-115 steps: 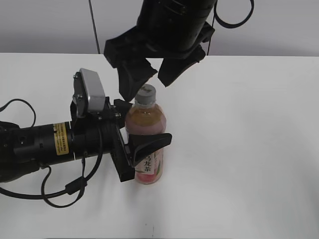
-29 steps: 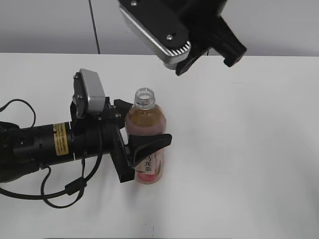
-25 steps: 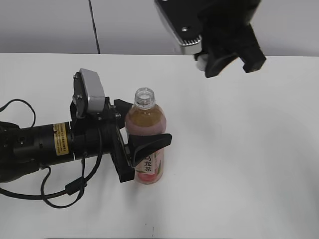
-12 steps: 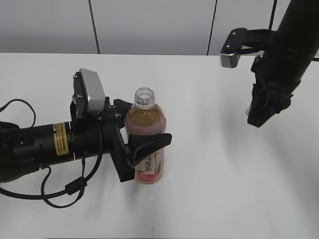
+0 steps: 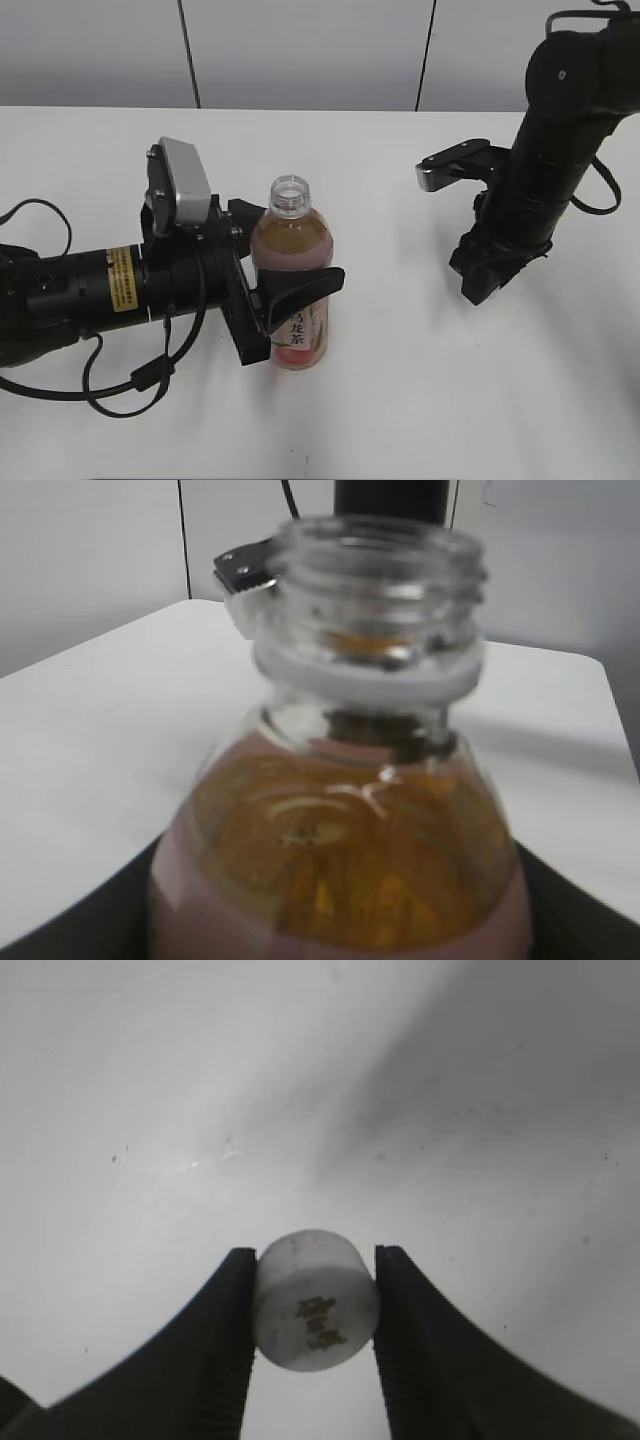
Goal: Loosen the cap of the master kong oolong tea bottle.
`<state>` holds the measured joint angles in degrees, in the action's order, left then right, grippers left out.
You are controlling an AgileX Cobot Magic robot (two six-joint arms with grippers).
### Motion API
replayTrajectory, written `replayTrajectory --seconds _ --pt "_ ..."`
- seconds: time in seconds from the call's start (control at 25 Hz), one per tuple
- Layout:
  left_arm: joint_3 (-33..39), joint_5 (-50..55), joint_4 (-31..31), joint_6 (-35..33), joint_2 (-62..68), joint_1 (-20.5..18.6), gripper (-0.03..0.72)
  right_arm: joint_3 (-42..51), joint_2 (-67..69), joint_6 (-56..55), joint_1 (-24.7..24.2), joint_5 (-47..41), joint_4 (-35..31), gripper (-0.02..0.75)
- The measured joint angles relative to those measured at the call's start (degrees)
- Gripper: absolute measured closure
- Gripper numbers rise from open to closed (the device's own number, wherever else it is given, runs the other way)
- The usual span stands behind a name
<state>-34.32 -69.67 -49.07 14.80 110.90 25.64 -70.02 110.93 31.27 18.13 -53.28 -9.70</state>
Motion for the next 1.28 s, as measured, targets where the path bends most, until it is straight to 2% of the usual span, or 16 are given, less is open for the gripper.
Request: replayTrajectory --seconds 0.28,0.36,0.44,0.56,0.6,0.84,1.12,1.28 --pt "0.00 0.00 0.31 0.05 0.00 0.00 0.244 0.00 4.23 -3.60 0.00 3.93 0.78 0.464" --pt "0.00 0.01 0.47 0.16 0.00 0.00 0.244 0.00 5.37 -3.66 0.00 4.15 0.78 0.435" --pt "0.00 0.06 0.49 0.17 0.00 0.00 0.244 0.00 6.03 -3.72 0.00 4.15 0.35 0.349" --pt "0.00 0.06 0.52 0.17 0.00 0.00 0.244 0.00 6.16 -5.43 0.00 4.27 -1.14 0.148" --pt "0.00 0.06 0.52 0.17 0.00 0.00 0.244 0.00 6.16 -6.03 0.00 4.46 -1.32 0.120" --pt "0.00 0.07 0.59 0.22 0.00 0.00 0.244 0.00 2.22 -12.76 0.00 1.97 -1.60 0.175" --pt "0.00 0.12 0.66 0.22 0.06 0.00 0.241 0.00 -9.39 -16.73 0.00 -4.69 -1.93 0.183" --pt "0.00 0.18 0.93 0.16 0.06 0.00 0.204 1.50 -16.29 -18.19 0.00 -9.07 -1.99 0.183"
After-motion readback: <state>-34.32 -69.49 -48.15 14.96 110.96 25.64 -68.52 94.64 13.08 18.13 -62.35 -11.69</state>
